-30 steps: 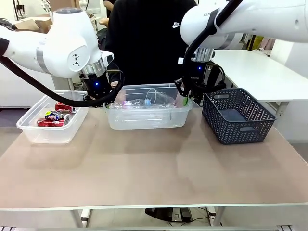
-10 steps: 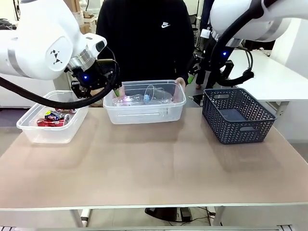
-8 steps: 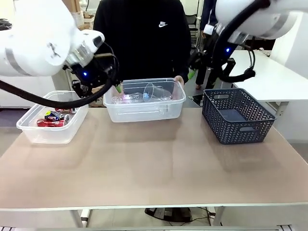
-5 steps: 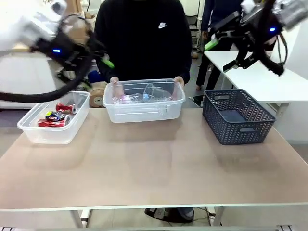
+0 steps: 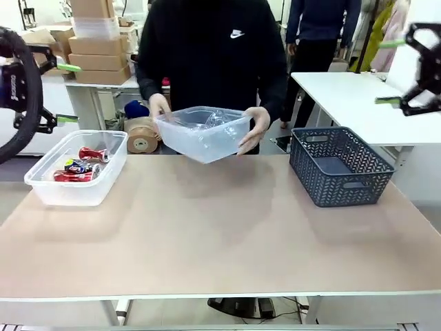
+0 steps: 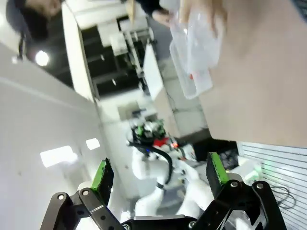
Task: Sort the waste into each basket.
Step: Release the Organizing box you were holding.
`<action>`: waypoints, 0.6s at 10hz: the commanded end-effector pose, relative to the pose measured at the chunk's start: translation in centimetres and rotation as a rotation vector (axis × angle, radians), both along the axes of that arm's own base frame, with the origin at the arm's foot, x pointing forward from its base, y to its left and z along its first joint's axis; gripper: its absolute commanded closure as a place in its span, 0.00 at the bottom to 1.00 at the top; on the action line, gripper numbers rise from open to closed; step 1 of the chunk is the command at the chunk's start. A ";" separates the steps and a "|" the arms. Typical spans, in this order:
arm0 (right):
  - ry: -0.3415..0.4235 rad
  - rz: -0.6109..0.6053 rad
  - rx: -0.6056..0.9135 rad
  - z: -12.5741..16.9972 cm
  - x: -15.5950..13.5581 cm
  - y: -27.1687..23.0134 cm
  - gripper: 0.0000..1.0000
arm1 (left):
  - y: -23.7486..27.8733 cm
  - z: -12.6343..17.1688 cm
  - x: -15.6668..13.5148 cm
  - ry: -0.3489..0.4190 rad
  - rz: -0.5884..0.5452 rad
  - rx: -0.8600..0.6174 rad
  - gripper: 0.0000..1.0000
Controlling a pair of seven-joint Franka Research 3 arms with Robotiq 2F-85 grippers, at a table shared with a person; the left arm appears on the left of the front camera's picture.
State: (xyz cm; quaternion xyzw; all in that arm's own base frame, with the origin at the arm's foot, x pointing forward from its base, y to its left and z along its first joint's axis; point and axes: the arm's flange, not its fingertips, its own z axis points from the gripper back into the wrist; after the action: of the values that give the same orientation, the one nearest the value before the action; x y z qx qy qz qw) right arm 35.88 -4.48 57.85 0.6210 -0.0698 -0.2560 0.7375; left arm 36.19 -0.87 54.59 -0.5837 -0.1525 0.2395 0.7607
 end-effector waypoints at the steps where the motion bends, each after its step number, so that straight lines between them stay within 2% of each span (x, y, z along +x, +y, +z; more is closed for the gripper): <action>1: 0.030 -0.084 -0.198 -0.4 1.6 3.6 0.00 | -1.7 -2.2 1.9 0.103 0.088 0.127 0.00; 2: 0.000 0.000 0.000 0.0 0.0 0.0 0.00 | 0.0 0.0 0.0 0.000 0.000 0.000 0.00; 6: 0.000 0.000 0.000 0.0 0.0 0.0 0.00 | 0.0 0.0 0.0 0.000 0.000 0.000 0.00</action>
State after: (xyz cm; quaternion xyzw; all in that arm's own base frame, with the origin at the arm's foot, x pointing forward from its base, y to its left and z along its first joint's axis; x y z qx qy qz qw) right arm 35.84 -4.23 57.67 0.6094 -0.0704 -0.2594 0.7459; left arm 36.09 -0.89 54.86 -0.5740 -0.1525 0.2396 0.7680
